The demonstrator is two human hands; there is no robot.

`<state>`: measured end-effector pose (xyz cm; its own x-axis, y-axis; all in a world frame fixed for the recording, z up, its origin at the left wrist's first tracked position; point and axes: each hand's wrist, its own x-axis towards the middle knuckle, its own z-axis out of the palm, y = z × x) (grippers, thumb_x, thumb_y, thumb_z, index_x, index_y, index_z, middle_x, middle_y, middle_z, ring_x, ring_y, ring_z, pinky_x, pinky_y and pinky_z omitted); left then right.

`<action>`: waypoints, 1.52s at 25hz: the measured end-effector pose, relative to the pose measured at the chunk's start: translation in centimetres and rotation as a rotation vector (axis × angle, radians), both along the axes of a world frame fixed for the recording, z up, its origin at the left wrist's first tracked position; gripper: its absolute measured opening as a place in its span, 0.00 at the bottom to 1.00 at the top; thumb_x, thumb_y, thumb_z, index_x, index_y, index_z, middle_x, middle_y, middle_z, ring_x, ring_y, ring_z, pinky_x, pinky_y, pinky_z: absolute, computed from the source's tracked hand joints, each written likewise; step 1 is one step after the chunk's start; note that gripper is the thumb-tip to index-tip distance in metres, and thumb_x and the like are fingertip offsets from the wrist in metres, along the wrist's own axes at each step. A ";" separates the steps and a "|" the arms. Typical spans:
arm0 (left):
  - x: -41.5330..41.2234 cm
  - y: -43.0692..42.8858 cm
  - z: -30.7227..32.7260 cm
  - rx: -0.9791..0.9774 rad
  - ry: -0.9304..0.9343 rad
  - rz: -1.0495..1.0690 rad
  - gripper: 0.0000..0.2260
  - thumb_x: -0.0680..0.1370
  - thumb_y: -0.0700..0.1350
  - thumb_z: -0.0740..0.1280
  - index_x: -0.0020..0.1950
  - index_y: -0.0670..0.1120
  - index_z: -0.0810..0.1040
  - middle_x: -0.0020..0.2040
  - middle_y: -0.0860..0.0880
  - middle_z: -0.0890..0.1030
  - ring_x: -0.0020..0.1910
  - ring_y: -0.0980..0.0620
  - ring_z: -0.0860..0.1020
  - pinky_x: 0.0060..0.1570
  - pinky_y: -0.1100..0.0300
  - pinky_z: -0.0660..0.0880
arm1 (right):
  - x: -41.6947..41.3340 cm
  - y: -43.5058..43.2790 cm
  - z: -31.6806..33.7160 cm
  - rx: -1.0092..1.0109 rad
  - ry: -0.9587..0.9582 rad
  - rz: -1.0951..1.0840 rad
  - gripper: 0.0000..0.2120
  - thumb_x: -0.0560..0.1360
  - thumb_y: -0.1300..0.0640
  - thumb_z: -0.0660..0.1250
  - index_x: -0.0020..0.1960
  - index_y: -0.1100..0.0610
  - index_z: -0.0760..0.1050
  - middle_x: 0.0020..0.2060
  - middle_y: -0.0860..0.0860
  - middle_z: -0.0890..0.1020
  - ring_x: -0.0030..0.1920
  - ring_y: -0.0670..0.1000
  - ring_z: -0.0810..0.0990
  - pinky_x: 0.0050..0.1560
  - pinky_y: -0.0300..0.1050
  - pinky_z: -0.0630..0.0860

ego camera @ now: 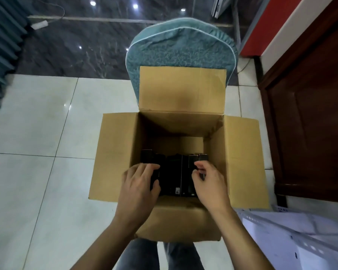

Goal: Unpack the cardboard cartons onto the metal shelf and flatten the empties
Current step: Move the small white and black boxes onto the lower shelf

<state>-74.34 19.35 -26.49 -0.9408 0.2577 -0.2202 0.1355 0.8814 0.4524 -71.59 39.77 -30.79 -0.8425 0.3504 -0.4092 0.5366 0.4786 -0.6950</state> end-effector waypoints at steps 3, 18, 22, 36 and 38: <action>-0.9 0.8 -3.4 -0.009 -0.051 -0.008 0.18 0.80 0.48 0.67 0.69 0.53 0.72 0.66 0.54 0.76 0.69 0.50 0.70 0.70 0.52 0.65 | -1.1 -0.2 -2.9 0.028 -0.033 0.034 0.15 0.81 0.54 0.65 0.67 0.50 0.76 0.60 0.44 0.79 0.60 0.42 0.78 0.57 0.41 0.78; -6.0 3.0 -13.7 -0.282 -0.128 0.002 0.31 0.82 0.48 0.60 0.82 0.43 0.51 0.80 0.43 0.55 0.77 0.43 0.58 0.76 0.51 0.58 | -8.2 -0.4 -16.2 0.236 -0.352 0.324 0.22 0.81 0.51 0.65 0.73 0.54 0.68 0.67 0.56 0.71 0.63 0.59 0.76 0.59 0.53 0.78; -6.7 3.1 -14.6 -0.308 -0.141 0.014 0.35 0.82 0.48 0.60 0.82 0.41 0.43 0.80 0.41 0.50 0.78 0.42 0.55 0.77 0.51 0.56 | -9.4 -0.5 -18.4 0.325 -0.451 0.434 0.24 0.80 0.52 0.67 0.73 0.56 0.67 0.71 0.60 0.67 0.66 0.61 0.74 0.64 0.55 0.75; -6.7 3.2 -16.8 -0.355 -0.138 0.038 0.34 0.82 0.47 0.61 0.81 0.38 0.45 0.81 0.38 0.45 0.80 0.42 0.51 0.79 0.52 0.51 | -10.1 -0.6 -20.2 0.283 -0.499 0.418 0.30 0.79 0.51 0.69 0.77 0.53 0.62 0.74 0.61 0.61 0.67 0.63 0.73 0.62 0.56 0.77; -6.5 3.1 -16.8 -0.351 -0.116 0.026 0.35 0.82 0.46 0.62 0.82 0.40 0.45 0.81 0.39 0.46 0.80 0.41 0.51 0.79 0.50 0.52 | -9.6 -1.0 -20.2 0.325 -0.423 0.417 0.32 0.78 0.50 0.71 0.77 0.51 0.62 0.72 0.60 0.64 0.66 0.63 0.72 0.64 0.57 0.76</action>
